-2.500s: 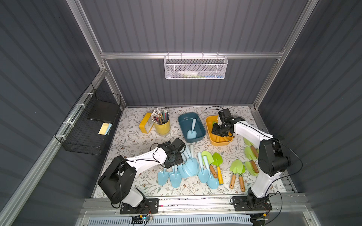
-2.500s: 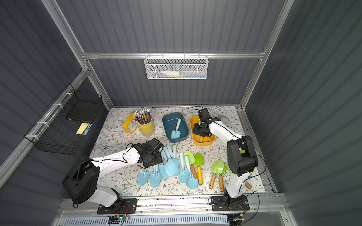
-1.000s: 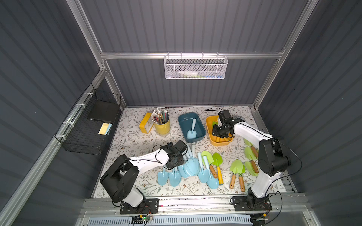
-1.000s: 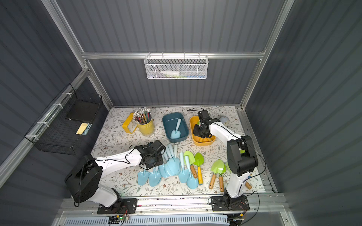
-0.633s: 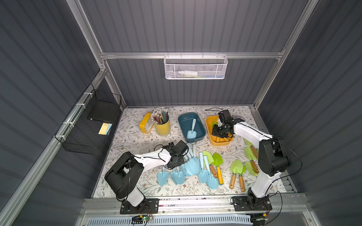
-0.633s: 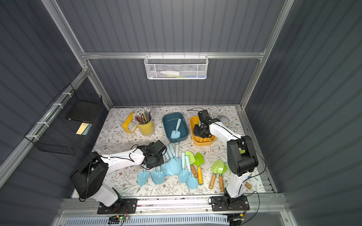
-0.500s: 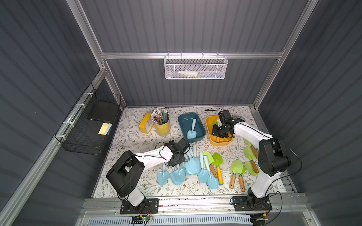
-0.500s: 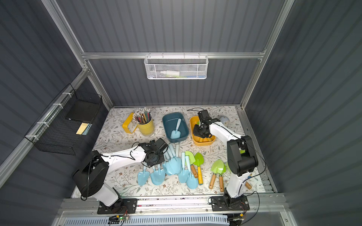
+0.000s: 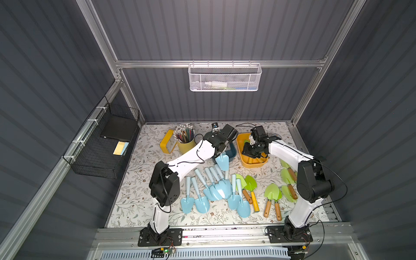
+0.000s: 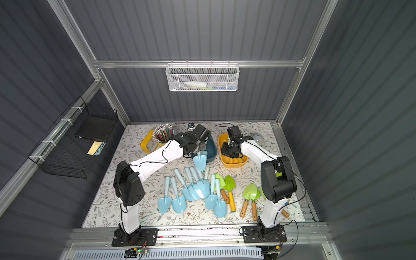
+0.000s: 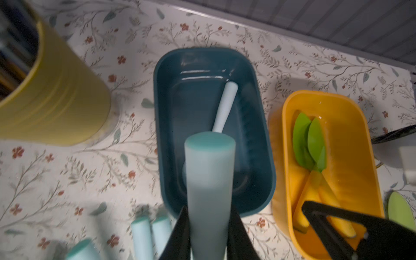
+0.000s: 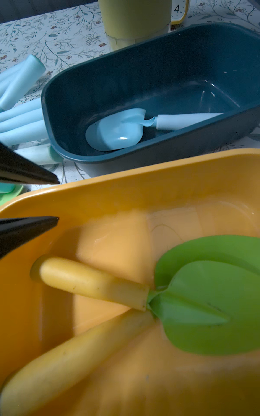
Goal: Sort the small shovels by color and place them into the storage box
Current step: Place the shovel in the storage box.
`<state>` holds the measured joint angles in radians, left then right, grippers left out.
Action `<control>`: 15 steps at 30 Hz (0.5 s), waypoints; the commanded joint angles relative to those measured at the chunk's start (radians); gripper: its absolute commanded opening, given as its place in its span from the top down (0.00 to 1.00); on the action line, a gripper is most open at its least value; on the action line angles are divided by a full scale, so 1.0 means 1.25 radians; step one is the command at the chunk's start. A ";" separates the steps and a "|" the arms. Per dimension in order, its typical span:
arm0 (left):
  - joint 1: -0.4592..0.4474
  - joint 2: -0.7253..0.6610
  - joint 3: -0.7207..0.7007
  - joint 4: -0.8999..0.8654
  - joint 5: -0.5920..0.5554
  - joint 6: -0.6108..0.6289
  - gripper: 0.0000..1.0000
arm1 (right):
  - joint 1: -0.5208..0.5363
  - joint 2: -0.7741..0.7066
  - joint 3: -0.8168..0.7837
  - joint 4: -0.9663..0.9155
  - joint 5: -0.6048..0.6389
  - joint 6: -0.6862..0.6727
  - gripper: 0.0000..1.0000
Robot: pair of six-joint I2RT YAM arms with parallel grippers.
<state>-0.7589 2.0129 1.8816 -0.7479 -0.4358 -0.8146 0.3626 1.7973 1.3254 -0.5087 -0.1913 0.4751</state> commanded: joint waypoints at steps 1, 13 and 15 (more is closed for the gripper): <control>0.046 0.075 0.083 0.043 -0.025 0.088 1.00 | 0.003 -0.042 0.014 -0.006 0.036 -0.001 0.71; 0.164 0.221 0.128 0.196 0.007 0.163 1.00 | 0.002 -0.054 0.017 -0.026 0.063 -0.012 0.71; 0.164 0.237 0.119 0.196 0.025 0.160 1.00 | 0.001 -0.048 0.018 -0.030 0.066 -0.008 0.71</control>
<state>-0.5293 2.2814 2.0525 -0.5407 -0.4484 -0.6464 0.3626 1.7321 1.3258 -0.5236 -0.1303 0.4671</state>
